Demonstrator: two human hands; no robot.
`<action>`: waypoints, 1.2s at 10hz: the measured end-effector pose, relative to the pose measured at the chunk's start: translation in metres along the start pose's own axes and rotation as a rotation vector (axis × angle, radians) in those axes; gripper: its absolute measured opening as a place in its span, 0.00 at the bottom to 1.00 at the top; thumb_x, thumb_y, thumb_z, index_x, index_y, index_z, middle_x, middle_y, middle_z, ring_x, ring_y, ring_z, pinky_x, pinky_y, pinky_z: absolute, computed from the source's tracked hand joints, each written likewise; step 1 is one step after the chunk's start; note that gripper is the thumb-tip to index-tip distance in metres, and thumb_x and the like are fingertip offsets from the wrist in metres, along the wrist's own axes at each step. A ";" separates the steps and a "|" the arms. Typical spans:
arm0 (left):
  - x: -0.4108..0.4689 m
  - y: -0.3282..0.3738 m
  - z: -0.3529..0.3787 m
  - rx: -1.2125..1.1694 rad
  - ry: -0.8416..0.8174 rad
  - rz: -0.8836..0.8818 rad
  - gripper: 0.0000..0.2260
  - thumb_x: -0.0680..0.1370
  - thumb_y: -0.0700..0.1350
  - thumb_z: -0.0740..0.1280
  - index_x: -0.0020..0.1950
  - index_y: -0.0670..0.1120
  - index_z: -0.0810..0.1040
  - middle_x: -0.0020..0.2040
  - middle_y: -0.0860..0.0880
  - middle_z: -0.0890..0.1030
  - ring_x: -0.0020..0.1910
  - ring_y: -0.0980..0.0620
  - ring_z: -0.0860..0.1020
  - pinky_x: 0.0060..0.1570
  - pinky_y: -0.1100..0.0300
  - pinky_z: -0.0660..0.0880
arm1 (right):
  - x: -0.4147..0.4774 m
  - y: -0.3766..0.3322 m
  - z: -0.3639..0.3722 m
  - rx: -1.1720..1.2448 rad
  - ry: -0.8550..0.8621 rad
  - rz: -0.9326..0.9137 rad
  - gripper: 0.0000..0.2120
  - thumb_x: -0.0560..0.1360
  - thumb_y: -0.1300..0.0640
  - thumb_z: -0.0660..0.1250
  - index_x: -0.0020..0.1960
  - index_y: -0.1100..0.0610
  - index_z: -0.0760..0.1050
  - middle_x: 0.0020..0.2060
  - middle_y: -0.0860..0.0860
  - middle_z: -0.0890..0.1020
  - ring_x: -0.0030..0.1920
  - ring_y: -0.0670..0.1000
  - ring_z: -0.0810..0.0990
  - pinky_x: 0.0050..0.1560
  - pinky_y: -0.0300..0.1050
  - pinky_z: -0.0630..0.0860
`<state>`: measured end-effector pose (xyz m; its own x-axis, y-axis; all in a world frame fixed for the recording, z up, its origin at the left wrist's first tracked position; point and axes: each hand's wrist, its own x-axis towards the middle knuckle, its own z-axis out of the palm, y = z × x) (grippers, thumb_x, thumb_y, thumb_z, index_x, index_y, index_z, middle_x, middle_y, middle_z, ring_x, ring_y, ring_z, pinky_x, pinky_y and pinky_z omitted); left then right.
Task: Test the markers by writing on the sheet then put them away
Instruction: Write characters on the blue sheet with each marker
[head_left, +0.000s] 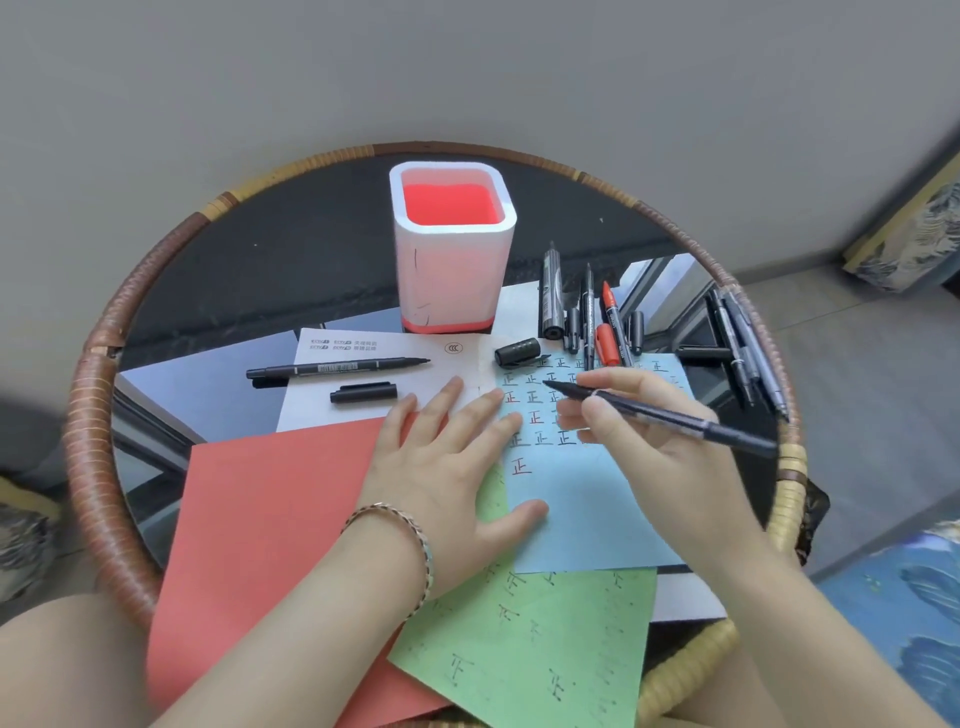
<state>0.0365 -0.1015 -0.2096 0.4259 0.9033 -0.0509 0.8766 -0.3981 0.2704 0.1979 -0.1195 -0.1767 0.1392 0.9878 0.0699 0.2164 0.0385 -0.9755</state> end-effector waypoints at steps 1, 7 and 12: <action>0.000 -0.001 0.001 0.004 0.005 0.006 0.39 0.61 0.70 0.37 0.72 0.61 0.51 0.75 0.62 0.48 0.73 0.55 0.39 0.68 0.52 0.34 | 0.001 0.009 0.015 0.014 0.064 0.056 0.04 0.72 0.60 0.68 0.39 0.53 0.76 0.31 0.47 0.83 0.34 0.44 0.82 0.38 0.35 0.77; 0.000 -0.001 0.001 -0.009 0.013 0.002 0.38 0.62 0.70 0.39 0.72 0.61 0.51 0.75 0.62 0.49 0.74 0.55 0.41 0.67 0.52 0.33 | -0.001 0.026 0.020 -0.154 0.391 0.075 0.16 0.70 0.63 0.65 0.27 0.65 0.64 0.17 0.53 0.72 0.19 0.43 0.68 0.28 0.32 0.66; 0.000 -0.001 0.001 -0.017 0.014 0.001 0.38 0.62 0.70 0.40 0.72 0.61 0.53 0.75 0.61 0.51 0.74 0.54 0.43 0.68 0.52 0.35 | -0.001 0.024 0.024 -0.183 0.324 0.048 0.16 0.70 0.63 0.67 0.27 0.65 0.68 0.22 0.62 0.76 0.19 0.42 0.72 0.29 0.33 0.68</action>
<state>0.0360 -0.1014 -0.2106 0.4237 0.9050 -0.0376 0.8721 -0.3964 0.2868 0.1794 -0.1157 -0.2057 0.4460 0.8875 0.1160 0.3675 -0.0634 -0.9279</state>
